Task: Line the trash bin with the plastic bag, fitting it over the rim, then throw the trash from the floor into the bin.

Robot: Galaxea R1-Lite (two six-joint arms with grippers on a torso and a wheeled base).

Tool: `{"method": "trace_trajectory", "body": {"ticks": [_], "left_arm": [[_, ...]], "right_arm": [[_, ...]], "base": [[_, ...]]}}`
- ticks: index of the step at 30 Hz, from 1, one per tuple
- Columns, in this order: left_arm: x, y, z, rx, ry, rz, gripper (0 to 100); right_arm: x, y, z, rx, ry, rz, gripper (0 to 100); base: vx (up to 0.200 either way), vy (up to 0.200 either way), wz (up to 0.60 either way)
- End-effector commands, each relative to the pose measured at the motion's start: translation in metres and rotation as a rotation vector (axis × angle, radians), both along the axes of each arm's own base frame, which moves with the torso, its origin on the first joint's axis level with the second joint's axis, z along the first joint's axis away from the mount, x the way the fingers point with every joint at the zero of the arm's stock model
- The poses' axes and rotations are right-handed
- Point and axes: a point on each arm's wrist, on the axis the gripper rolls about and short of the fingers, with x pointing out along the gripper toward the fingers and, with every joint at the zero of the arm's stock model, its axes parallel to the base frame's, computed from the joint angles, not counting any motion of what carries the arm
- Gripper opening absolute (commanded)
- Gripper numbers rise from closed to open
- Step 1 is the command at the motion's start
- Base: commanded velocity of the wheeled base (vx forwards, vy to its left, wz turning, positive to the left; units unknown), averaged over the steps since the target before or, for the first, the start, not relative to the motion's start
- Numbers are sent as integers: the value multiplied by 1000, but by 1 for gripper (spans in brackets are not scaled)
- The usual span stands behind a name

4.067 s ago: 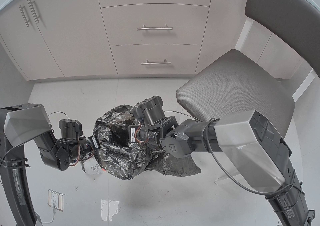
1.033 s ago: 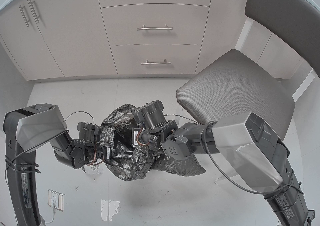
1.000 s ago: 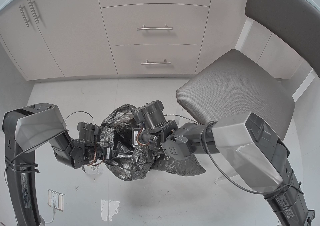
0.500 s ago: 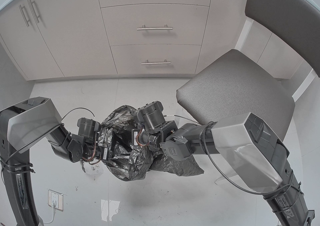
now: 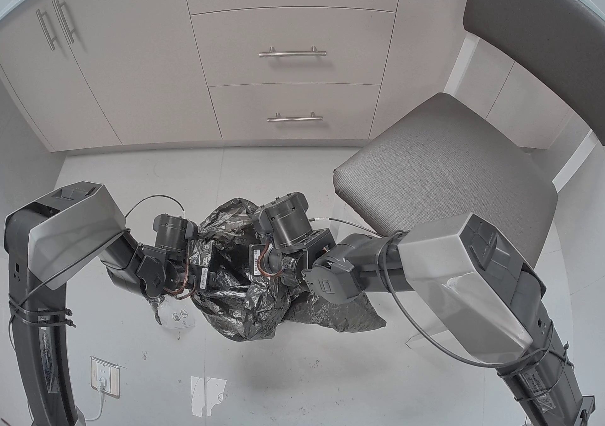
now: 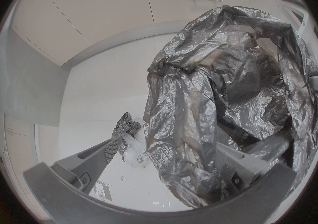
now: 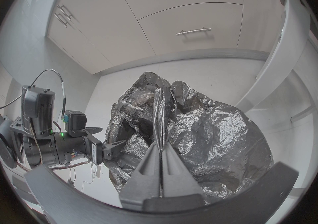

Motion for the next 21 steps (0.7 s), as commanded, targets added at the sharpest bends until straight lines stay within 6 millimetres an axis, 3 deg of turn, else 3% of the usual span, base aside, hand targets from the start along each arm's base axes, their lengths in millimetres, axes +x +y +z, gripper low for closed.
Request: {"method": "trace_trajectory", "body": {"ticks": [1,21], "left_arm": [[3,-1,-6,36,2,23,100],[-8,-17,0,235,-33,92,100]], "right_arm": [[0,0,-4,-5,5,1,0],[1,0,-4,-15,-6,-21,0]], "base": [[0,0,0],[0,0,0]]}}
